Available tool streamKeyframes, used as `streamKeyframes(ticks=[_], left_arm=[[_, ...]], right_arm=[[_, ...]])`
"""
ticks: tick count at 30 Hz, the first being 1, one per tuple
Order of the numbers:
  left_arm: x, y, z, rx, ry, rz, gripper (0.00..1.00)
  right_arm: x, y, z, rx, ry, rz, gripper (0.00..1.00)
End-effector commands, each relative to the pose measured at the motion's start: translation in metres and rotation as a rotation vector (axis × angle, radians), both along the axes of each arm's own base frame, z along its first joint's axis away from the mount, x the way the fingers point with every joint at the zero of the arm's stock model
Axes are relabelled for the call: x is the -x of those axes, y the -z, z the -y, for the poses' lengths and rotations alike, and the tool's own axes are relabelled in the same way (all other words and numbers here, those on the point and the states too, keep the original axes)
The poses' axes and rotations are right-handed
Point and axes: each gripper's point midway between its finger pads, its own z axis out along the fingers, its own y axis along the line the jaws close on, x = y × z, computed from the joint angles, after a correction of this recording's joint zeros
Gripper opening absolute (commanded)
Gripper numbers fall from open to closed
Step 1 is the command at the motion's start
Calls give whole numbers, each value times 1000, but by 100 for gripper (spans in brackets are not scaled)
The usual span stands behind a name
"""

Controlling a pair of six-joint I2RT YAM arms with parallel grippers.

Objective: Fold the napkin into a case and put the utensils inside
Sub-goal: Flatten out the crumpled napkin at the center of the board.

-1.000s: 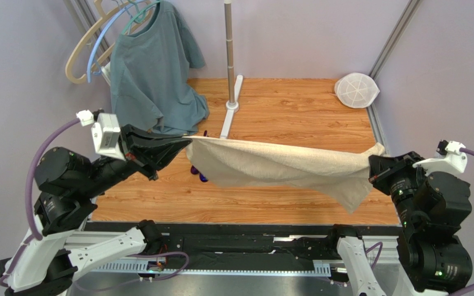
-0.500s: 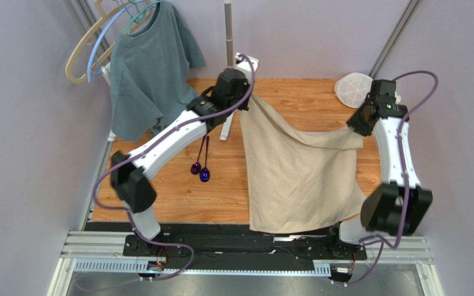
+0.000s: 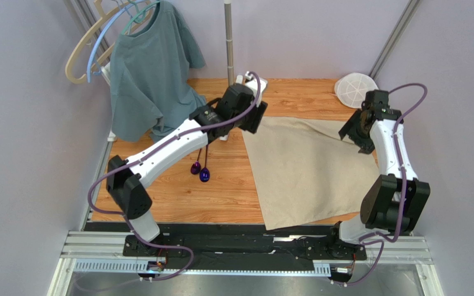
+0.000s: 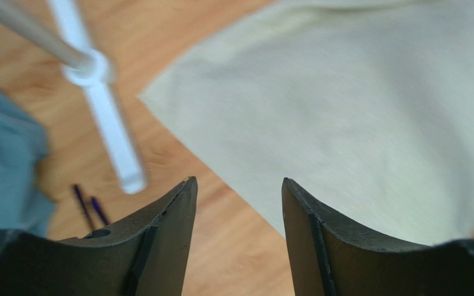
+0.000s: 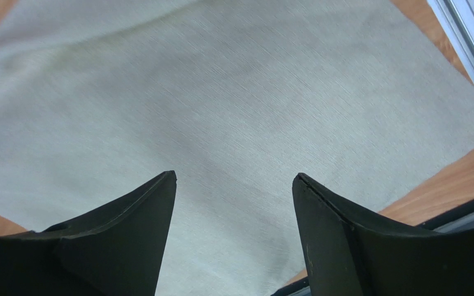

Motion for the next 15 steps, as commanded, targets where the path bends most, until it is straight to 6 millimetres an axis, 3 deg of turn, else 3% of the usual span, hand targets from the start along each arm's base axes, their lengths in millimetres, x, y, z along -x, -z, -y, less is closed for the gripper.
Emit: streamKeyframes(ticks=[1, 3, 5, 6, 9, 11, 14, 15], left_arm=[[75, 61, 55, 152, 202, -272, 60], [84, 91, 66, 132, 214, -316, 59], [87, 108, 73, 127, 212, -367, 59], [86, 127, 74, 105, 194, -397, 59], [82, 159, 72, 57, 126, -452, 60], [82, 171, 69, 36, 99, -483, 60], [81, 190, 58, -4, 38, -500, 61], [84, 194, 52, -26, 23, -514, 61]], right_arm=[[30, 36, 6, 21, 52, -53, 73], [34, 54, 2, 3, 48, -74, 69], [48, 78, -1, -9, 54, -126, 67], [49, 84, -2, -14, 55, -127, 66], [53, 104, -8, -29, 53, -135, 64], [54, 114, -15, -52, 51, -144, 63], [64, 133, -42, -143, 24, -171, 61], [74, 144, -61, -219, 14, -189, 61]])
